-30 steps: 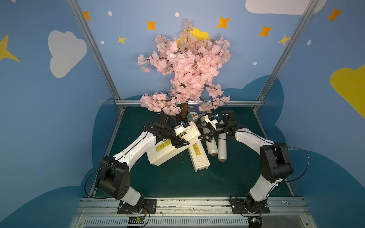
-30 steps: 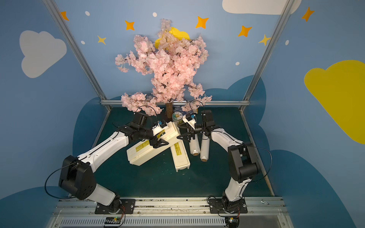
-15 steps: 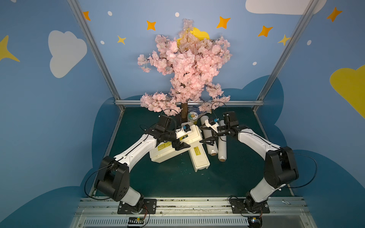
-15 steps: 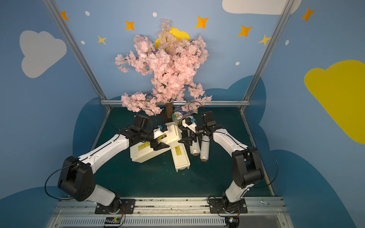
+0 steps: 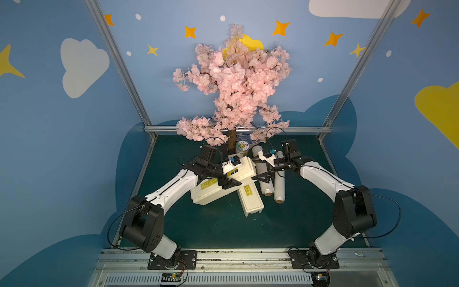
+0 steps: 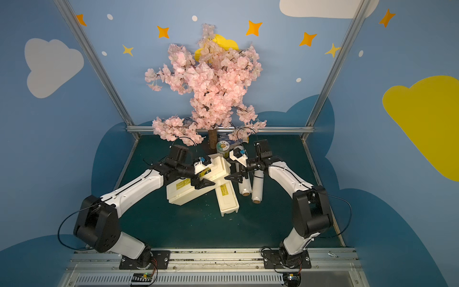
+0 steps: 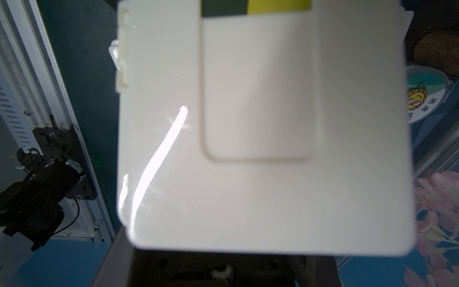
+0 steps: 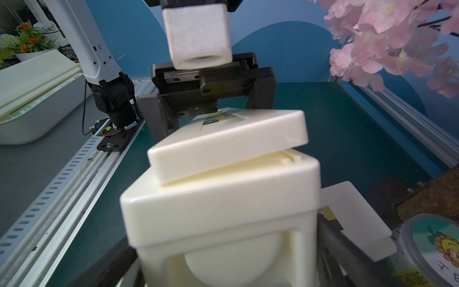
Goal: Put plastic wrap rolls into dispensers
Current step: Open the lid of the plastic wrap cutting box.
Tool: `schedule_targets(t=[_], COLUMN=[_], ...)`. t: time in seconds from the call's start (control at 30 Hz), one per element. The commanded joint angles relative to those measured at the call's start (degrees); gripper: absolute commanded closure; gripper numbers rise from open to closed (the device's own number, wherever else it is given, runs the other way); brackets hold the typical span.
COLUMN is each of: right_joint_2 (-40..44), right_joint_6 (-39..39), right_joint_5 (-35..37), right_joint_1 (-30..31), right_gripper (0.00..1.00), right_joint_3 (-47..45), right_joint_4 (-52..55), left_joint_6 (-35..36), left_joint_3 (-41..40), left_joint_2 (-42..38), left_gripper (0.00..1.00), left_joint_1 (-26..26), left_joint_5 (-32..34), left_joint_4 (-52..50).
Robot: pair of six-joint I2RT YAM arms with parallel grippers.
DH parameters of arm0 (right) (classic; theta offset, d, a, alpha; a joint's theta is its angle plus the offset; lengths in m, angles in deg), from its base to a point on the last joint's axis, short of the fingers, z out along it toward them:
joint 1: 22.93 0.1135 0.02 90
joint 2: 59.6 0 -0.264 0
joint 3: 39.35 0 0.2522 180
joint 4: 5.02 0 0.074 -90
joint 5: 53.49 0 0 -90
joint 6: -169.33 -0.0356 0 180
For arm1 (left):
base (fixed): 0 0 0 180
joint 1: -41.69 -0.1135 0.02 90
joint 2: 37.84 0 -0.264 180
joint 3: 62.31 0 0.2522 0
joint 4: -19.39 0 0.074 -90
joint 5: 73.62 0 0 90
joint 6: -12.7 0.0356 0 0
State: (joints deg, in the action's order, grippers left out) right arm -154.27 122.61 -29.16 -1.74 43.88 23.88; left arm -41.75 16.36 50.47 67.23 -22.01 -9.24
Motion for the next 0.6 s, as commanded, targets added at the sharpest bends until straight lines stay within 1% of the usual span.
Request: schedule_targets(t=[0.0,0.17,0.37,0.47,0.57], right_joint_2=[-2.28,-5.12,-8.42,-9.89,-9.91], right_joint_6=[-3.59,-2.73,1.28,4.5,5.73], right_joint_5=[-2.39,-3.88,-4.54,-4.4,-4.45], right_joint_1=[2.67,3.04,3.78,3.94,4.08], right_gripper=[0.05,0.05,0.05,0.05,0.06], right_joint_3=[1.71,4.58,8.91,11.33,11.34], right_joint_4=[1.97,7.36,17.04,22.4,22.94], left_joint_6=[-2.71,-2.95,-0.24,0.65,0.27], left_joint_3=[3.17,4.04,6.0,6.5,6.81], left_joint_2=[0.62,1.49,2.04,1.8,1.83], left_gripper=[0.28,0.28,0.28,0.28,0.28], left_joint_1=[1.44,1.75,2.0,2.4,2.41], left_joint_5=[-7.2,-7.14,-6.77,-6.96,-7.49], left_joint_4=[14.17,16.18,15.6,15.59,15.82])
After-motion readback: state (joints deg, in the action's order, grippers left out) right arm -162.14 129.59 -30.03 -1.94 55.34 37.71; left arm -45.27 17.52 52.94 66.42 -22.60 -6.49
